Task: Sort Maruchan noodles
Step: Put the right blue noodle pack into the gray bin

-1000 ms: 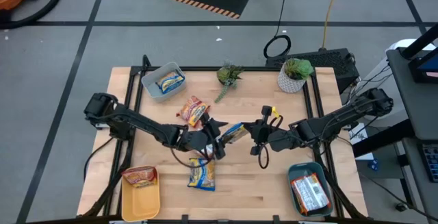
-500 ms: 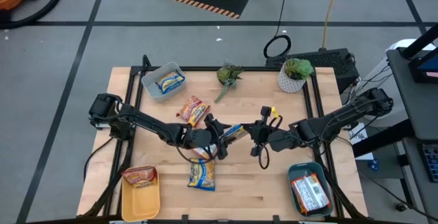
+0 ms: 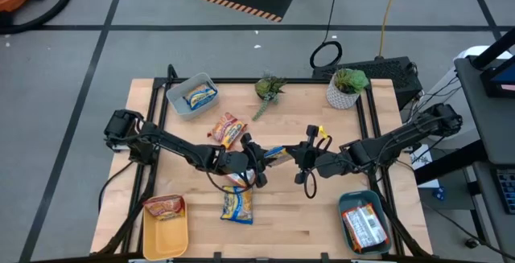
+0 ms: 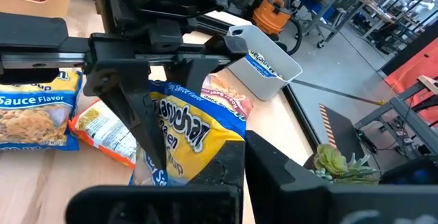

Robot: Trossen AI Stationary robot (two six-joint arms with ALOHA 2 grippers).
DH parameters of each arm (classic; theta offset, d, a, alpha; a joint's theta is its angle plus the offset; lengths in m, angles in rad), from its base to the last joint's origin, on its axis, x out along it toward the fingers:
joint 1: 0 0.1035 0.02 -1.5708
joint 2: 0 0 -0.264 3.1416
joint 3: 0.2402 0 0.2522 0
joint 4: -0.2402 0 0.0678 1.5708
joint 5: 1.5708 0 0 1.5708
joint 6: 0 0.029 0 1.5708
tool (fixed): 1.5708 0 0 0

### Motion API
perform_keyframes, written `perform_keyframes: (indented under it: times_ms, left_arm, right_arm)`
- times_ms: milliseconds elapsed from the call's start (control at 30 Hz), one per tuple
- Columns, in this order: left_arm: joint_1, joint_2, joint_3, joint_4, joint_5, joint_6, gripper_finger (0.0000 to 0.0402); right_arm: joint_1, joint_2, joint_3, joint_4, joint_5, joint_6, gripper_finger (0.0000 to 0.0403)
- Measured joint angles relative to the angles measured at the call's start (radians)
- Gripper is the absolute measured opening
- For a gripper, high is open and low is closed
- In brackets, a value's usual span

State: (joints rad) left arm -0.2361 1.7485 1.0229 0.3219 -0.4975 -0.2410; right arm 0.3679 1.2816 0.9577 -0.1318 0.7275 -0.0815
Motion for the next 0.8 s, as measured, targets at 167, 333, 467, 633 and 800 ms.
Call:
perform_keyframes:
  times_ms: [167, 333, 467, 633, 800]
  left_arm:
    - [-0.002, 0.0, 0.0, 0.001, 0.0, 0.027, 0.0098]
    - [-0.003, 0.0, 0.0, -0.001, 0.0, 0.045, 0.0097]
    - [-0.009, 0.0, 0.0, -0.003, -0.001, 0.098, 0.0097]
    - [-0.013, 0.0, 0.0, -0.006, -0.001, 0.132, 0.0097]
    - [-0.013, 0.0, 0.0, -0.006, -0.001, 0.136, 0.0097]
  right_arm:
    - [0.0, 0.0, 0.0, 0.0, 0.0, -0.001, 0.0]
    - [0.0, 0.0, 0.0, 0.0, 0.0, -0.002, 0.0]
    - [0.0, 0.0, 0.0, 0.0, 0.0, -0.009, 0.0003]
    - [0.0, 0.0, 0.0, 0.003, 0.001, -0.009, 0.002]
    - [0.001, -0.01, 0.0, 0.014, 0.002, -0.006, 0.0049]
